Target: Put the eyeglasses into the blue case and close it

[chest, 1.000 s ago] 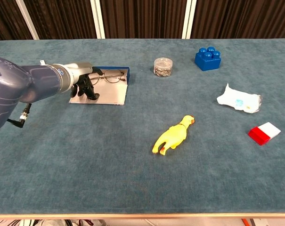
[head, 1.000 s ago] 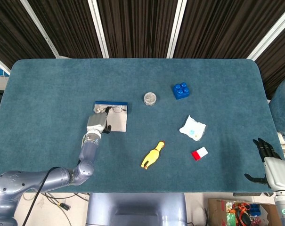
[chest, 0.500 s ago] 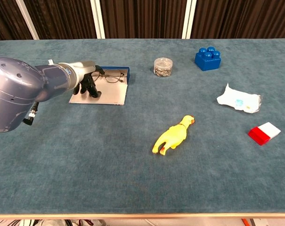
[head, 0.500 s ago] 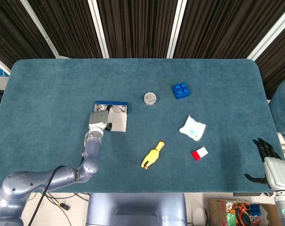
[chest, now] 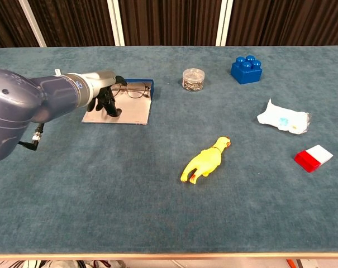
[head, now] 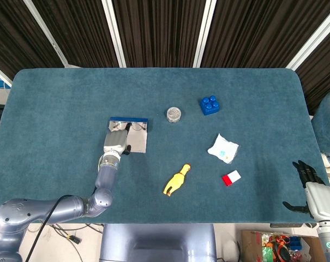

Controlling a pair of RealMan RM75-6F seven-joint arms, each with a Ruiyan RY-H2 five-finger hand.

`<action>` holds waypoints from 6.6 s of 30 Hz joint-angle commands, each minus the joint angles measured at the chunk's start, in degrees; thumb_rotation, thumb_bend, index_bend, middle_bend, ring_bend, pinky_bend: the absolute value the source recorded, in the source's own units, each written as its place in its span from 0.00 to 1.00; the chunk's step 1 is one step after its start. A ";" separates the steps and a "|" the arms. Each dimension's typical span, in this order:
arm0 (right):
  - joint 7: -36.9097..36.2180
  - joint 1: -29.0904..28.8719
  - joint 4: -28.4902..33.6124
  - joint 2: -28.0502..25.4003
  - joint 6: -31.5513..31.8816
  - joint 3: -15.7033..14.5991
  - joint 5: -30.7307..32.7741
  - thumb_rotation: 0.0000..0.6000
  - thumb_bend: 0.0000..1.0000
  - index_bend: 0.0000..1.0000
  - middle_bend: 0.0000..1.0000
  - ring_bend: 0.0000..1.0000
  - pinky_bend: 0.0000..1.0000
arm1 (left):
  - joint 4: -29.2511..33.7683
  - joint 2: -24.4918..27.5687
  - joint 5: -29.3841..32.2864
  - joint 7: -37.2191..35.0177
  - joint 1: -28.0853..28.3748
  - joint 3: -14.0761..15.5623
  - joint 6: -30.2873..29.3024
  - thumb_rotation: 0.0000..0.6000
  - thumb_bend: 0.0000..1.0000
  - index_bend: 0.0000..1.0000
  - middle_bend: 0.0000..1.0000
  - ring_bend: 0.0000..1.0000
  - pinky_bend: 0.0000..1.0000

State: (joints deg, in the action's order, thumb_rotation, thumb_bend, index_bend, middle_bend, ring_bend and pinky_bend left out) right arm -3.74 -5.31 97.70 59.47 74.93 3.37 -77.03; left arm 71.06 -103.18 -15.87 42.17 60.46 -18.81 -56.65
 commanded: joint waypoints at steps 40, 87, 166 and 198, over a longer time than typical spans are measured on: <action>-1.68 -0.24 0.42 -0.62 -1.04 0.13 0.69 1.00 0.11 0.00 0.00 0.04 0.21 | -0.93 -2.82 -24.75 -0.87 -7.72 8.93 -5.83 1.00 0.24 0.19 0.14 0.06 0.07; -1.85 -0.36 1.05 -0.87 -1.71 0.27 1.74 1.00 0.11 0.00 0.00 0.04 0.21 | -13.65 -10.13 -31.48 0.59 -7.79 3.93 -3.98 1.00 0.49 0.29 0.14 0.06 0.07; -0.95 -0.64 2.15 -1.41 -3.06 0.25 3.51 1.00 0.11 0.00 0.00 0.04 0.21 | -5.73 -3.70 -36.73 -2.13 -12.66 -1.22 -5.88 1.00 0.46 0.58 0.18 0.06 0.07; -0.80 -0.71 2.59 -1.65 -3.58 0.23 4.26 1.00 0.11 0.00 0.00 0.04 0.21 | -9.93 -2.06 -34.39 -3.90 -8.30 -0.78 -0.62 1.00 0.46 0.58 0.18 0.06 0.07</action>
State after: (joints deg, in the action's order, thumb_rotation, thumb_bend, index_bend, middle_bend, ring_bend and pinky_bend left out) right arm -4.53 -6.02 100.29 57.82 71.34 3.60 -72.77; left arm 61.59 -104.91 -50.42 38.25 51.81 -19.47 -57.45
